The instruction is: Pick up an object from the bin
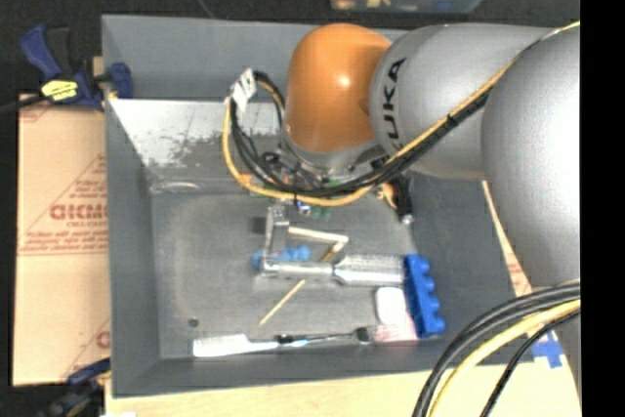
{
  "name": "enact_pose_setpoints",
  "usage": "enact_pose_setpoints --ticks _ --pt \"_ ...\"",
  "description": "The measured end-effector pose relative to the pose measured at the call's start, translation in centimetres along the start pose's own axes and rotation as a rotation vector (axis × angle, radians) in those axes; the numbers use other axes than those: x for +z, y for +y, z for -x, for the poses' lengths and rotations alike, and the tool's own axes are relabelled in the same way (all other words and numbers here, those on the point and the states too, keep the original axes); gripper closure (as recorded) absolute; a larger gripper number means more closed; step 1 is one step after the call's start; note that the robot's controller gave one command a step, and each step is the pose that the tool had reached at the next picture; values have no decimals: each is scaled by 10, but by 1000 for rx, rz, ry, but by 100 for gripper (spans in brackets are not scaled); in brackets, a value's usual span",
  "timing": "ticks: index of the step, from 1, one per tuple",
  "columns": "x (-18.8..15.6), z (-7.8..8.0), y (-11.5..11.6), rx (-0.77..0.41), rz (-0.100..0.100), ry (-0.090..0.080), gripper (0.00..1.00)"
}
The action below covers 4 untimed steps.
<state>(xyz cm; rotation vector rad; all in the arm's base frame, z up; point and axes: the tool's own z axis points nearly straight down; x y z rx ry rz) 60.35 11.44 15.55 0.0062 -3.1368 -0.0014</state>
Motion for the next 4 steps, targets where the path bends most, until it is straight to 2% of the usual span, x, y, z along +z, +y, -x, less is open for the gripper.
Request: enact_pose_setpoints --ticks 1,2,3,4 --pt "-5 2 0 4 1 -8 0" --pt "82 -12 -61 -20 5 -8 0" --pt "32 -16 -56 0 6 -25 0" --pt "56 -21 -57 -33 3 -11 0"
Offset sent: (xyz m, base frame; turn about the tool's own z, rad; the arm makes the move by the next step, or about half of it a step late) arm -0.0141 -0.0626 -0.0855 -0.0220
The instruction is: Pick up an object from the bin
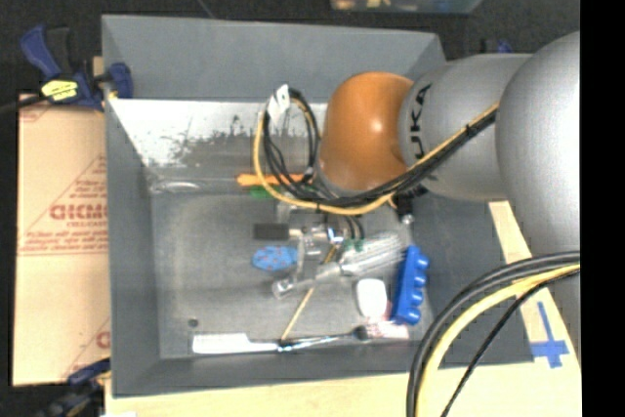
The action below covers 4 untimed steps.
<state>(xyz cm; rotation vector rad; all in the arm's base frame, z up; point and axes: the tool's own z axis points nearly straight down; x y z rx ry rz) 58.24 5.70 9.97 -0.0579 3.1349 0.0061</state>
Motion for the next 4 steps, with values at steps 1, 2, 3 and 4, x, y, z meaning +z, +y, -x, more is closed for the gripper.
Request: enact_pose_setpoints --ticks 1,2,3,4 --pt "24 -6 -5 120 10 -20 0" --pt "27 -9 8 197 5 -14 100" --pt "27 -9 8 197 5 -14 100" --pt "7 -13 7 198 3 0 100"
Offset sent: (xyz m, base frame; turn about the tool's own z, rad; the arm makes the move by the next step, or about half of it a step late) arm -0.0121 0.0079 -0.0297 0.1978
